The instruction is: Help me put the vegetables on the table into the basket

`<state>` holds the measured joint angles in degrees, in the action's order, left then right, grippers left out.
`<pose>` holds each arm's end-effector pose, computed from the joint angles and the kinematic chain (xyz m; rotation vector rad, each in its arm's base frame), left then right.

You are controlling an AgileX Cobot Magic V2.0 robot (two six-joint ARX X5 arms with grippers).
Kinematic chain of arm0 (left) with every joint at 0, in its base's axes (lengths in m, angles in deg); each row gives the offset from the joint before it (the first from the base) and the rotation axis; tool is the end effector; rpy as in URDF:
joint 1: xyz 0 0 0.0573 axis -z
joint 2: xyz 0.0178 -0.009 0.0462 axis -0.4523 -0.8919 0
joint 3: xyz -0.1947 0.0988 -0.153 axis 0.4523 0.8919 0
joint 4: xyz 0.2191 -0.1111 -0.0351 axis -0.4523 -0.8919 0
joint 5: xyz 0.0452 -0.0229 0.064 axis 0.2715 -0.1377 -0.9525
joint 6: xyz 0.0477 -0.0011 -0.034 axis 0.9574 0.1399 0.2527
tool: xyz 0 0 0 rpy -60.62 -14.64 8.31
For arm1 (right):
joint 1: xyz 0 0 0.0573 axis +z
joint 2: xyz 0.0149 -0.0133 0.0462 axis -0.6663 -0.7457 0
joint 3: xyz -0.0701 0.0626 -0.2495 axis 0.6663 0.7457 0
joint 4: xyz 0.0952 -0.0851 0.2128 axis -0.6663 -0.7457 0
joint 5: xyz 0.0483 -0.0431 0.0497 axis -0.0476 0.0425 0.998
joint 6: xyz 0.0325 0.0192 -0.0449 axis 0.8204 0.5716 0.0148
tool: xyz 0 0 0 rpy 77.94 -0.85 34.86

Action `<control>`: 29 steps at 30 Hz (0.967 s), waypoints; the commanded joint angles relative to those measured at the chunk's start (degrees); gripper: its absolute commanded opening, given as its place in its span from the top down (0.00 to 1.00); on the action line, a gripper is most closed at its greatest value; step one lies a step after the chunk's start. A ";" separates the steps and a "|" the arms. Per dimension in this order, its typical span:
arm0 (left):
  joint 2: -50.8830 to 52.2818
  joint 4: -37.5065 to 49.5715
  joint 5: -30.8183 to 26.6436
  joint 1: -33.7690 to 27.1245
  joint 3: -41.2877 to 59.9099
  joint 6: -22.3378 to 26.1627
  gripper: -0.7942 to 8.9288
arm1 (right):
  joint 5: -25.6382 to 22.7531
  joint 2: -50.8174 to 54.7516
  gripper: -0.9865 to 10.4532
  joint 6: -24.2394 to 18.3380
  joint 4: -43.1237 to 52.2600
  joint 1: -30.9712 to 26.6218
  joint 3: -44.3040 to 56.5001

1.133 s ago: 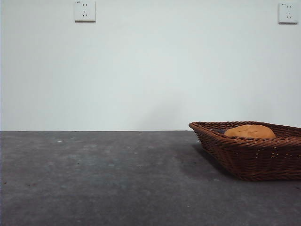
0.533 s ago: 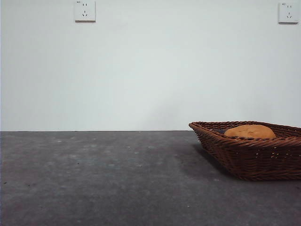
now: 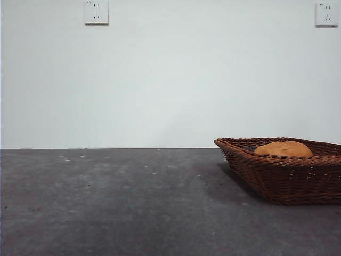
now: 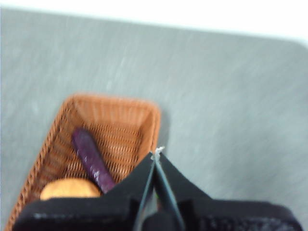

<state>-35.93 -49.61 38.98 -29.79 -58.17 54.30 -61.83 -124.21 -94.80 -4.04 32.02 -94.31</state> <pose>0.0971 0.0018 0.1508 0.0542 0.1666 -0.0435 0.1717 -0.0200 0.3901 -0.1144 0.5031 0.1450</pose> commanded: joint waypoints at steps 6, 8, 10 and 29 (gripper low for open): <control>-0.02 0.46 -0.17 -0.20 0.61 -0.37 0.92 | 0.20 18.08 0.91 2.14 -2.73 0.70 3.48; 0.00 0.46 -0.15 -0.20 0.61 -0.37 0.92 | 0.11 23.26 0.91 5.55 4.37 2.34 10.40; 0.00 0.46 -0.17 -0.20 0.61 -0.37 0.92 | -0.33 27.30 0.91 7.74 10.40 3.50 17.14; -0.02 0.46 -0.15 -0.20 0.61 -0.37 0.92 | -5.86 48.24 0.91 10.75 26.05 9.75 60.13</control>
<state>-35.93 -49.61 38.98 -29.79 -58.17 54.30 -67.63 -76.41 -84.70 21.45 41.53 -35.16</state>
